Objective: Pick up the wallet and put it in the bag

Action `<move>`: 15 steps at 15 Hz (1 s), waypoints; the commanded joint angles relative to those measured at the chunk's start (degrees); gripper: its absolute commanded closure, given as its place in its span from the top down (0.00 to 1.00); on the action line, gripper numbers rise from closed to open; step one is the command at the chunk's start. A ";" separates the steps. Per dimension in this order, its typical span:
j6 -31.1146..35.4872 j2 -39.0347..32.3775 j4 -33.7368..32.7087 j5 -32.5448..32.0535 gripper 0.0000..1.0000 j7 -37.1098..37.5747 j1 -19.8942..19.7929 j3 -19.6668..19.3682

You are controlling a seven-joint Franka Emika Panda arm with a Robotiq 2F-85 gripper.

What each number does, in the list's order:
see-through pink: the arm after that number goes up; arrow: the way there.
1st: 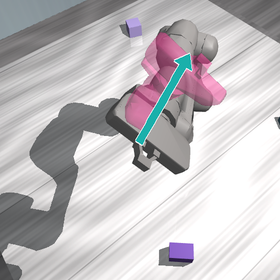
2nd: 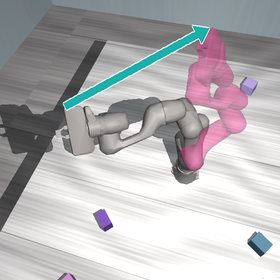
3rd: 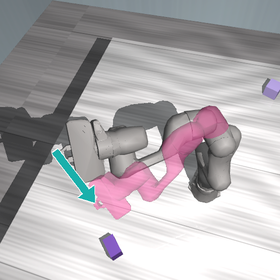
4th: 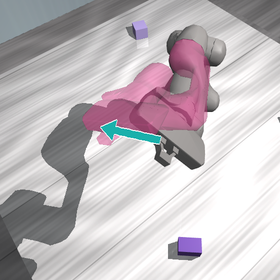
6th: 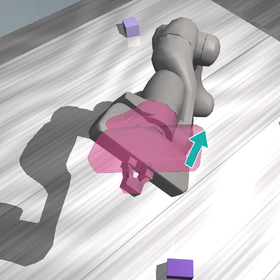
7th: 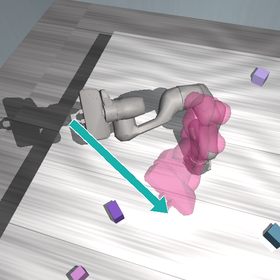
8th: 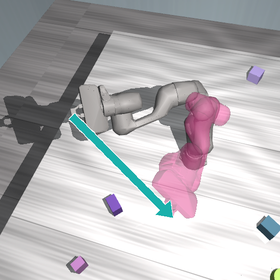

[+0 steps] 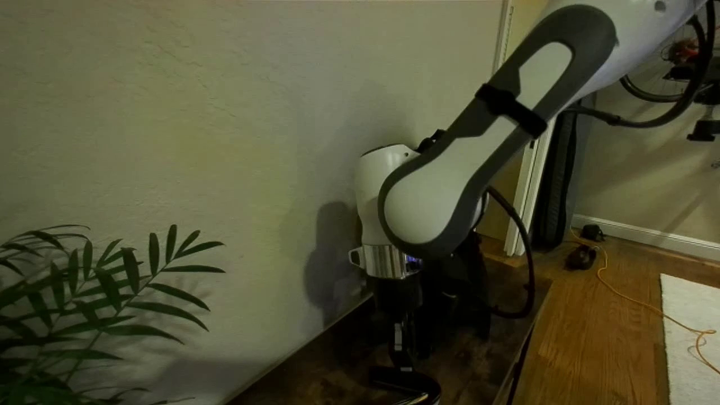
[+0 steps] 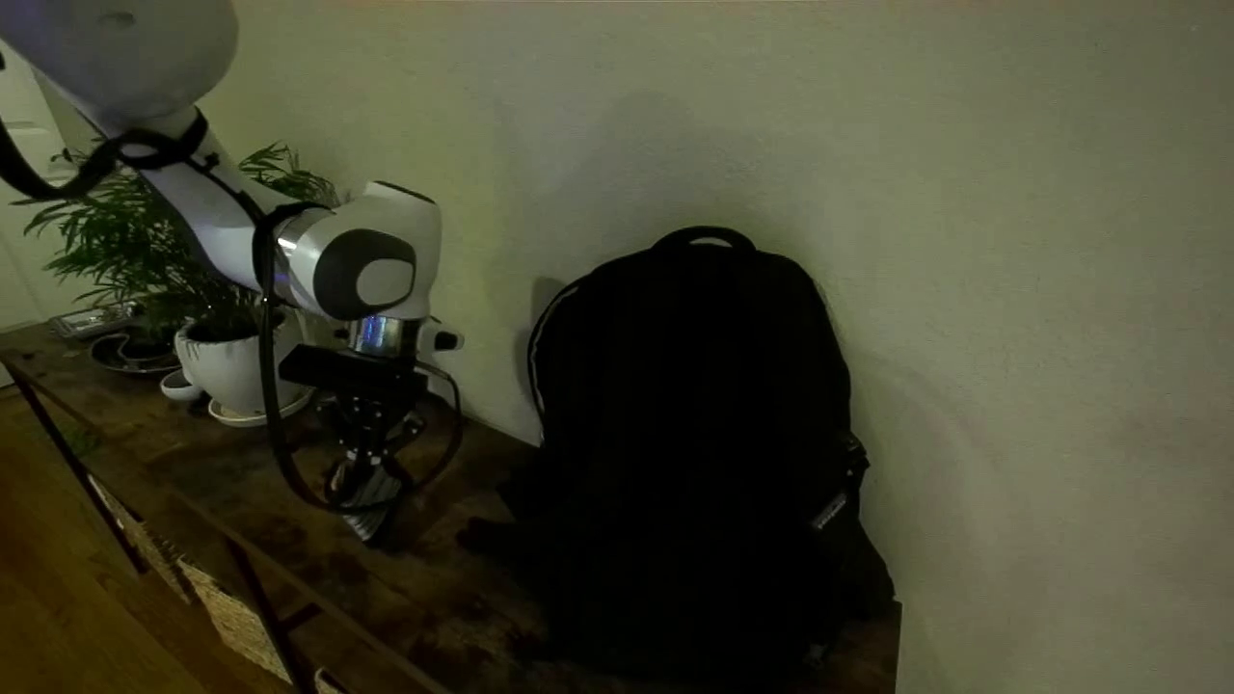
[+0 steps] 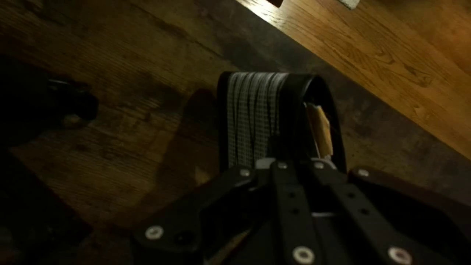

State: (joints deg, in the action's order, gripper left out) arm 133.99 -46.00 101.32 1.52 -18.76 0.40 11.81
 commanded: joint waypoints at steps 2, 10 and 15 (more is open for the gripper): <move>-7.76 -2.68 -4.95 5.60 0.04 -5.47 -4.70 2.14; -11.15 -9.40 -9.63 8.68 0.04 -6.74 -5.52 1.48; -10.94 -9.10 -10.03 7.61 0.04 -5.88 -4.39 0.39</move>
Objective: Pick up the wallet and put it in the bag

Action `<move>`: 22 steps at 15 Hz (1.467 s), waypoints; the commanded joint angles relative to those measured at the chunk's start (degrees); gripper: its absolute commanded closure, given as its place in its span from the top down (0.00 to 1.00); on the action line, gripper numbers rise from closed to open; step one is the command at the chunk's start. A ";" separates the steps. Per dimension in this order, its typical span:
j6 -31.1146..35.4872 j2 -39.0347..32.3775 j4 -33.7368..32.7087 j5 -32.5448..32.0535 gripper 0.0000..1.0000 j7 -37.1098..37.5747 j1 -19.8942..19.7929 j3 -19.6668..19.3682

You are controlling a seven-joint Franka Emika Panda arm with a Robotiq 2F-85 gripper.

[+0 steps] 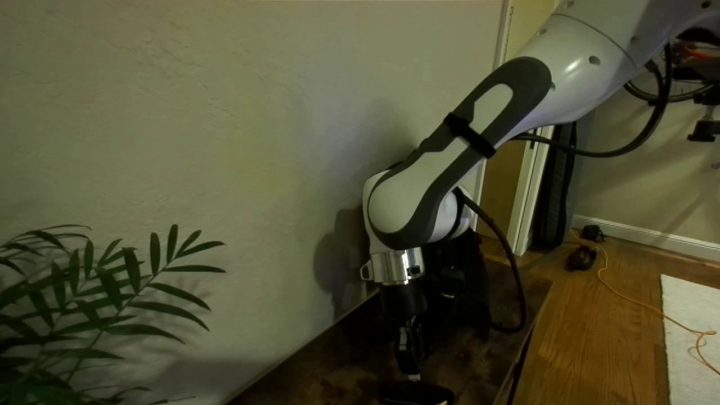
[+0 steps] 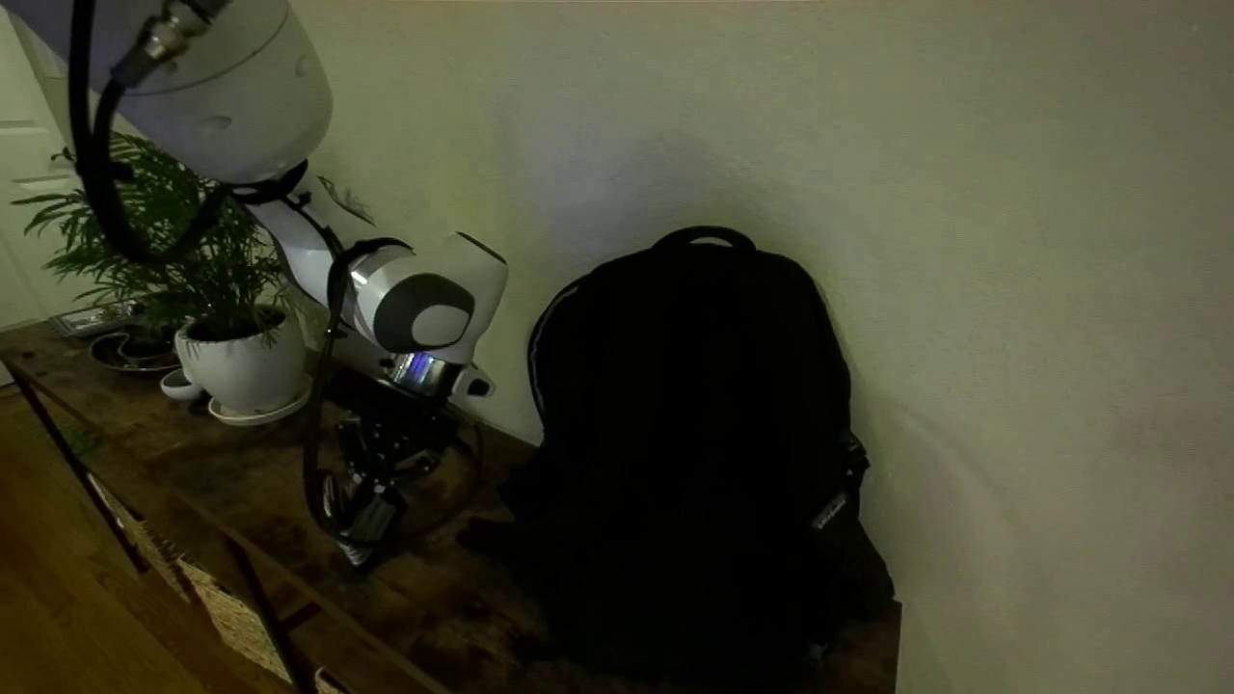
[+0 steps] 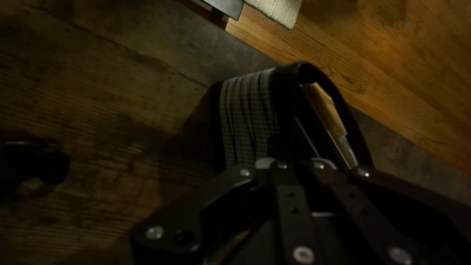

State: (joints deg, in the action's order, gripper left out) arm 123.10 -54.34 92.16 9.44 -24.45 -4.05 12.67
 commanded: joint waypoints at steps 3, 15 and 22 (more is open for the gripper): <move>0.29 -0.43 -0.93 -1.25 0.04 0.29 0.64 -1.28; 1.22 1.04 -0.98 -4.14 0.05 0.53 0.66 -3.02; 2.31 2.09 0.30 -3.18 0.60 -0.15 0.34 -1.55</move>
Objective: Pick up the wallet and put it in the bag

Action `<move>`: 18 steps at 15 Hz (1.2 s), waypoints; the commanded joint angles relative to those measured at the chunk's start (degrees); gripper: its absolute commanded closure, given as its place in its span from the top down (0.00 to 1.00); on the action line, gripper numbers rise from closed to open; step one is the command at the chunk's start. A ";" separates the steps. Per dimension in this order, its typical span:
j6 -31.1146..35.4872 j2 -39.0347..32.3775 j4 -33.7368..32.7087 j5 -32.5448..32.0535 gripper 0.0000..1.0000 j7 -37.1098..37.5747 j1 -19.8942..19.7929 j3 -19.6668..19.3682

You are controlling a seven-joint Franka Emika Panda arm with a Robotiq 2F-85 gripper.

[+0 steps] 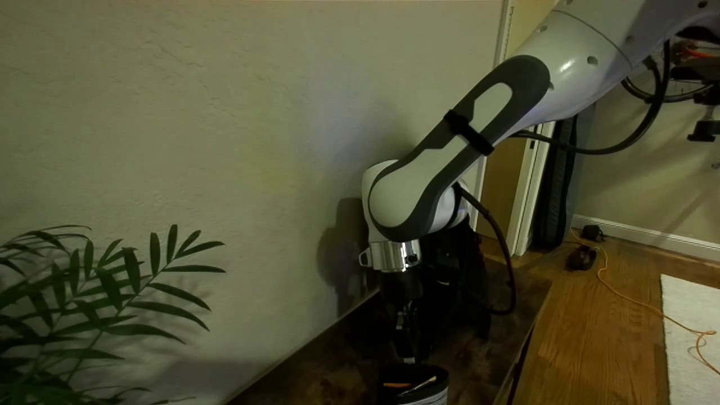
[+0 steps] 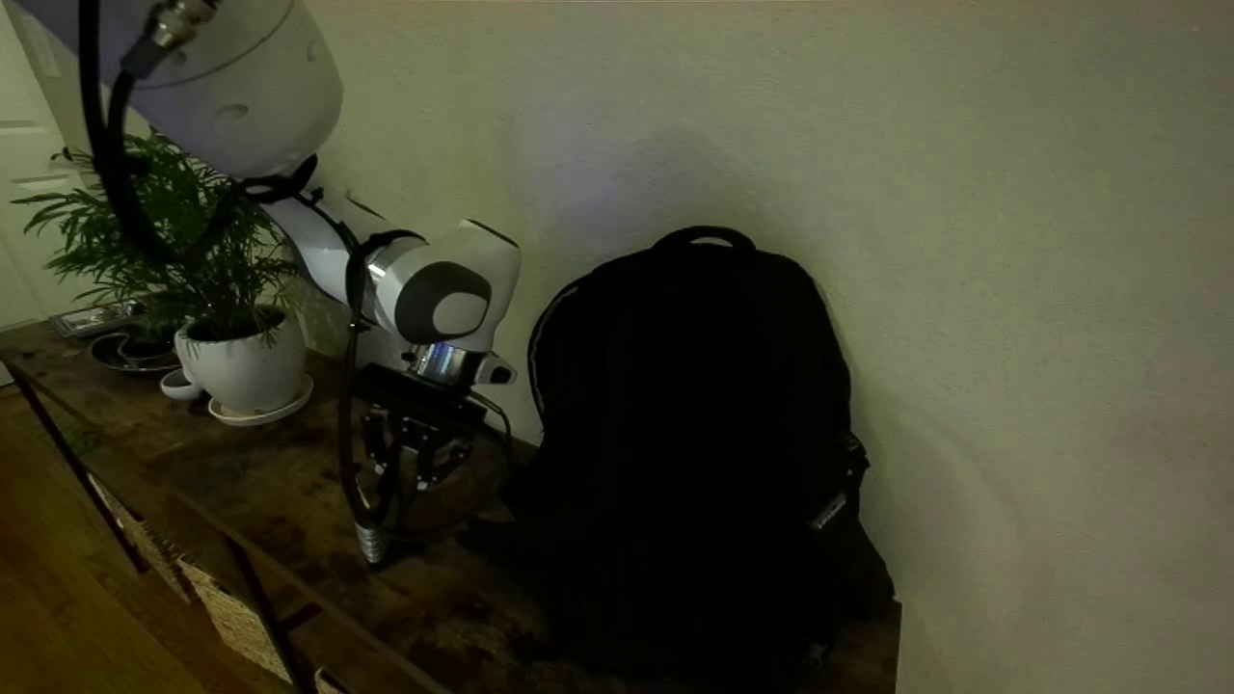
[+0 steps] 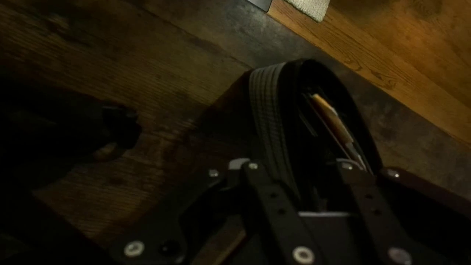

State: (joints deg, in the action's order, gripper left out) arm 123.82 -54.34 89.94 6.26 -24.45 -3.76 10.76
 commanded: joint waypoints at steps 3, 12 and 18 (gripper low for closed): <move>2.09 2.36 2.71 0.02 0.81 -0.24 0.00 0.66; 4.55 4.32 3.78 0.34 1.00 -0.16 -0.16 1.50; 7.79 9.82 8.10 -1.19 1.00 -0.12 1.21 1.30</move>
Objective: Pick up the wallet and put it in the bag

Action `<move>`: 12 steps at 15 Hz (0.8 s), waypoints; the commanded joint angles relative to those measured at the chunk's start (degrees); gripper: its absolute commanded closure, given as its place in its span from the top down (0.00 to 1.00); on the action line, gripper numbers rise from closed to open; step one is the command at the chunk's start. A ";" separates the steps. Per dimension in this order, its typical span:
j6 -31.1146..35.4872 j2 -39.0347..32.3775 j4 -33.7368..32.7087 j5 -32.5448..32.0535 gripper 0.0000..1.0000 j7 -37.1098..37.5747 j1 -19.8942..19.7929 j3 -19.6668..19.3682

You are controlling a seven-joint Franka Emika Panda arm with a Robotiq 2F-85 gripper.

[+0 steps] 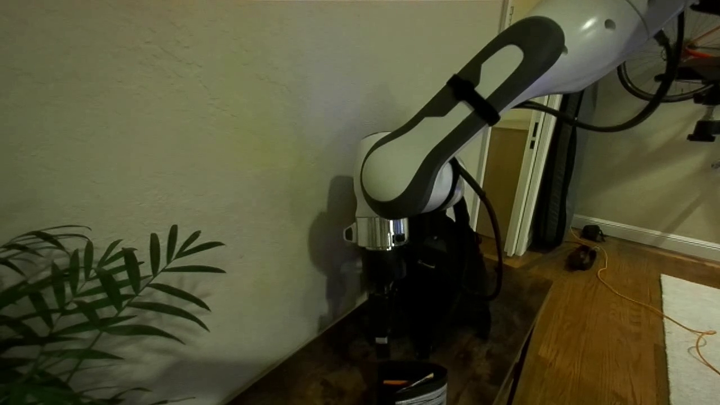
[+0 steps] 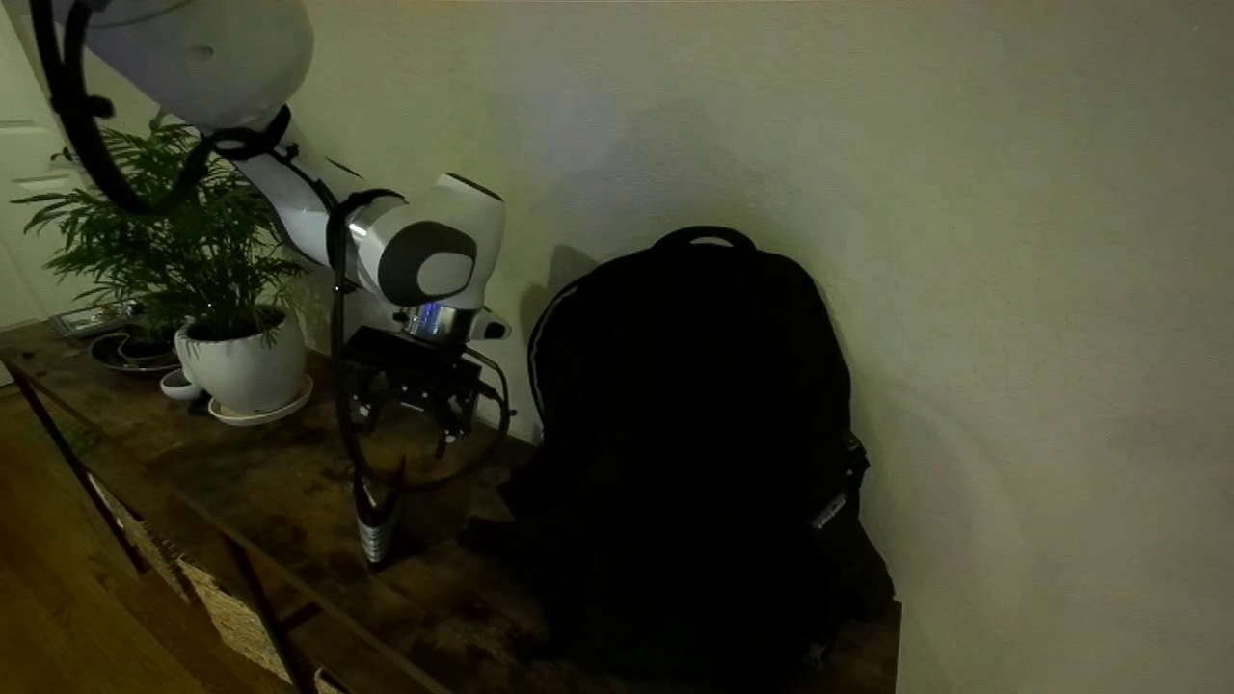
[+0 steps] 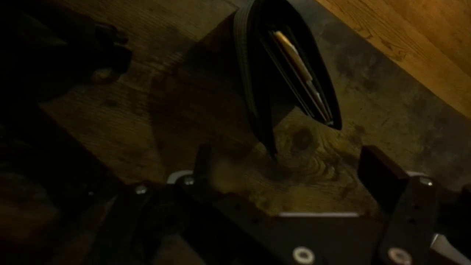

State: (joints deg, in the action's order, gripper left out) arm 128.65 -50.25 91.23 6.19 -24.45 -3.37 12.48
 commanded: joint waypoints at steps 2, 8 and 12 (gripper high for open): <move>4.20 7.73 9.26 -2.45 1.00 0.03 1.84 -0.85; 8.13 12.25 17.34 -9.70 1.00 1.16 5.47 -2.24; 12.43 13.00 21.40 -12.65 1.00 1.31 6.25 -2.34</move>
State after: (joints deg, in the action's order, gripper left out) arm 136.90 -41.14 106.11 -4.49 -24.26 1.84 11.32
